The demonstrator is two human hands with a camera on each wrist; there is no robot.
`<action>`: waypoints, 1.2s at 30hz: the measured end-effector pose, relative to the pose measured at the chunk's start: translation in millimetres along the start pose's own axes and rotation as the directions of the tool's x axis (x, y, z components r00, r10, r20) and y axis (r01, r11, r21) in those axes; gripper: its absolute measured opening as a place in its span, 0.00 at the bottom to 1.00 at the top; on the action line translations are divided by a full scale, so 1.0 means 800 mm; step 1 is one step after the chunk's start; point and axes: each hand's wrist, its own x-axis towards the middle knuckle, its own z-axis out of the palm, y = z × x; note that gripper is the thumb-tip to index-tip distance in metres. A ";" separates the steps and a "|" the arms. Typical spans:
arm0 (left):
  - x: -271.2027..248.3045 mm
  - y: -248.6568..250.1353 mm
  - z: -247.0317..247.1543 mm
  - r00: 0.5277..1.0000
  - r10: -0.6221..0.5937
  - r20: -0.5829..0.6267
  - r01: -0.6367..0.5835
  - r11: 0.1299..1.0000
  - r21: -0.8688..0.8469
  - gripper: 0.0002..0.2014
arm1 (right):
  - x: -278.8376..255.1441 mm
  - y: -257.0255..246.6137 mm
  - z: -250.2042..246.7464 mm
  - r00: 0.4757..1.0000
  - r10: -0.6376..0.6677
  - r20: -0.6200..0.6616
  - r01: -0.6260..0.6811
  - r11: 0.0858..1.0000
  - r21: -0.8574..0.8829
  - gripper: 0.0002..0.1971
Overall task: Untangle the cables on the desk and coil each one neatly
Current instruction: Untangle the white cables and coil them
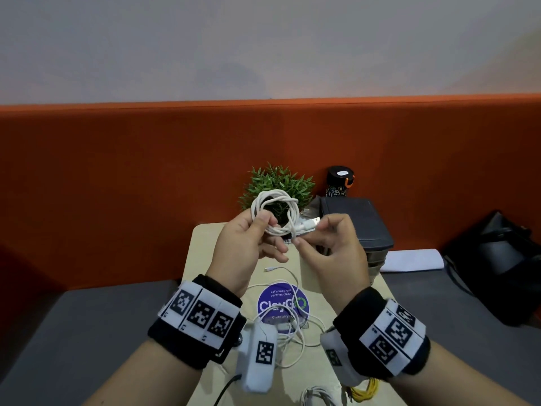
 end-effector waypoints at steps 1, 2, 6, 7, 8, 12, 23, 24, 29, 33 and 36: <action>-0.001 0.000 0.002 1.000 0.019 0.012 -0.019 1.000 0.012 0.12 | 0.000 -0.003 0.002 1.000 -0.002 0.006 0.002 1.000 0.011 0.17; -0.002 0.000 0.004 0.999 0.041 0.018 -0.041 0.999 0.022 0.12 | 0.001 -0.005 0.003 1.000 -0.003 0.010 0.003 1.000 0.016 0.16; -0.007 -0.002 0.008 0.991 0.129 0.032 -0.132 0.987 0.091 0.12 | 0.008 -0.009 0.003 1.000 -0.017 0.008 0.017 1.000 0.009 0.16; -0.007 -0.004 0.007 0.991 0.131 0.036 -0.135 0.984 0.118 0.11 | 0.009 -0.009 0.001 0.999 -0.032 0.013 0.033 0.999 -0.031 0.17; -0.006 -0.006 0.006 0.991 0.127 0.041 -0.132 0.980 0.147 0.11 | 0.009 -0.009 -0.001 0.998 -0.052 0.025 0.054 0.994 -0.093 0.18; 0.000 -0.013 -0.003 0.990 0.124 0.064 -0.137 0.951 0.277 0.09 | 0.012 -0.003 -0.006 0.987 -0.028 0.156 0.080 0.938 -0.336 0.30; -0.003 -0.033 -0.021 0.973 -0.022 0.229 -0.074 0.912 0.403 0.09 | 0.019 -0.010 -0.046 0.962 0.018 0.272 0.128 0.852 -0.508 0.19; -0.004 -0.037 -0.020 0.969 -0.044 0.241 -0.060 0.912 0.406 0.09 | 0.017 -0.006 -0.046 0.956 0.027 0.293 0.130 0.855 -0.502 0.14; -0.007 -0.064 -0.011 0.960 -0.140 0.242 0.025 0.905 0.424 0.10 | 0.013 0.024 -0.054 0.937 0.202 0.284 -0.076 0.914 -0.398 0.06; -0.007 -0.090 -0.011 0.959 -0.239 0.153 0.137 0.862 0.488 0.12 | 0.014 0.054 -0.066 0.896 0.340 0.287 -0.224 0.901 -0.371 0.08; -0.011 -0.117 -0.023 0.959 -0.276 0.066 0.167 0.737 0.655 0.10 | 0.018 0.095 -0.077 0.846 0.500 0.184 -0.409 0.831 -0.378 0.09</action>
